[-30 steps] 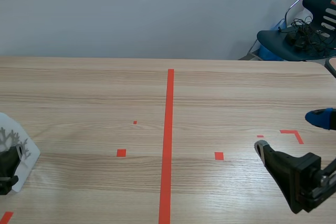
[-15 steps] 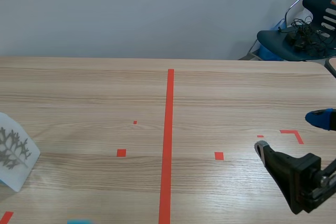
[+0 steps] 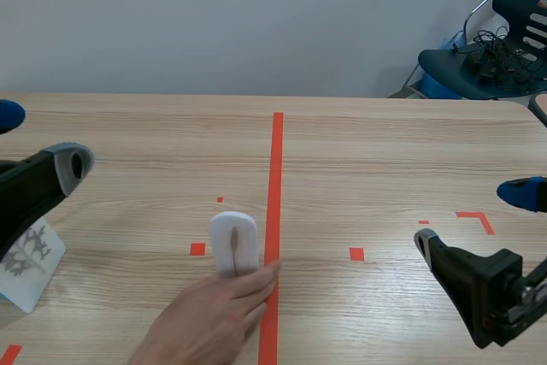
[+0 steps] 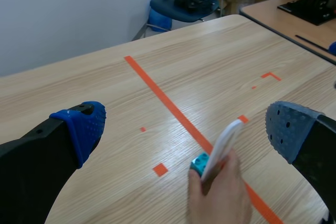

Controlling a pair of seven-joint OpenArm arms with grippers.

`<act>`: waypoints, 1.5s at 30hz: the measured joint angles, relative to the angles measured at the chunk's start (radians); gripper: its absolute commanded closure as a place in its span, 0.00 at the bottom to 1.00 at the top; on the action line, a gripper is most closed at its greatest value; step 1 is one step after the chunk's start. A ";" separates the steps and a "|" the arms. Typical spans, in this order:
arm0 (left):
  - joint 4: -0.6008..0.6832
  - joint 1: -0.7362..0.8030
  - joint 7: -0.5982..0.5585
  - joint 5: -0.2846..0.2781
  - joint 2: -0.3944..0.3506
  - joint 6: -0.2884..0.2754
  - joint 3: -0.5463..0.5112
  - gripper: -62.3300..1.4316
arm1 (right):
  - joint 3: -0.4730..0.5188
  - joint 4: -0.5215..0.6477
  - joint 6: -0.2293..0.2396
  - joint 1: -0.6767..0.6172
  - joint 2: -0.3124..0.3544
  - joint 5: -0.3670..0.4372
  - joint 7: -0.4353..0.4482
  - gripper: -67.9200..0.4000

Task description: Do the leaf sorting experiment

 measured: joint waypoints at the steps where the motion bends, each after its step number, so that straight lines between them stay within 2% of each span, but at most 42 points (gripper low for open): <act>1: -0.001 0.000 0.000 0.005 0.004 0.000 0.020 0.00 | 0.000 0.000 0.000 0.000 0.000 0.000 0.000 0.00; 5: -0.005 0.000 0.000 0.014 0.021 0.000 0.088 0.00 | 0.000 0.000 0.000 0.000 0.000 0.000 0.000 0.00; 7: -0.006 0.000 -0.005 0.056 0.022 0.000 0.108 0.00 | 0.000 0.000 0.000 0.000 0.000 0.000 0.000 0.00; 9: -0.007 0.000 -0.007 0.123 0.022 0.000 0.115 0.00 | 0.000 0.000 0.000 0.000 0.000 0.000 -0.002 0.00; 10: -0.011 0.000 -0.007 0.131 0.022 0.000 0.115 0.00 | 0.000 0.000 0.000 0.000 0.000 0.000 -0.004 0.00; 13: -0.033 -0.002 -0.014 0.130 0.022 0.000 0.114 0.00 | 0.000 0.000 0.001 0.000 0.000 0.000 -0.004 0.00; 15: -0.061 -0.003 -0.026 0.145 0.022 0.000 0.114 0.00 | 0.000 0.000 0.019 0.008 0.000 0.000 -0.017 0.00; 21: -0.225 -0.003 -0.060 0.144 0.022 0.002 0.114 0.00 | 0.000 0.000 0.042 0.069 0.000 0.000 -0.066 0.00; 22: -0.246 -0.003 -0.066 0.144 0.022 0.002 0.114 0.00 | 0.000 0.000 0.054 0.081 0.000 -0.001 -0.082 0.00; 26: -0.268 -0.003 -0.080 0.147 0.022 0.002 0.114 0.00 | 0.000 0.000 0.183 0.119 0.000 -0.004 -0.111 0.00; 27: -0.267 -0.003 -0.102 0.166 0.022 0.002 0.114 0.00 | 0.000 0.000 0.200 0.126 0.000 -0.005 -0.111 0.00; 30: -0.263 -0.003 -0.127 0.235 0.022 0.002 0.114 0.00 | -0.010 0.000 0.213 0.159 0.000 -0.049 -0.111 0.00; 33: -0.263 -0.003 -0.164 0.279 0.022 0.002 0.114 0.00 | -0.074 -0.028 0.214 0.211 0.000 -0.089 -0.102 0.00; 36: -0.263 -0.007 -0.169 0.287 0.022 0.002 0.114 0.00 | -0.187 -0.121 0.214 0.284 0.000 -0.132 -0.061 0.00; 40: -0.262 -0.030 -0.169 0.286 0.022 0.002 0.113 0.00 | -0.352 -0.286 0.214 0.392 -0.005 -0.248 0.024 0.00; 45: -0.261 -0.039 -0.169 0.286 0.022 0.002 0.113 0.00 | -0.504 -0.434 0.215 0.496 -0.056 -0.378 0.185 0.00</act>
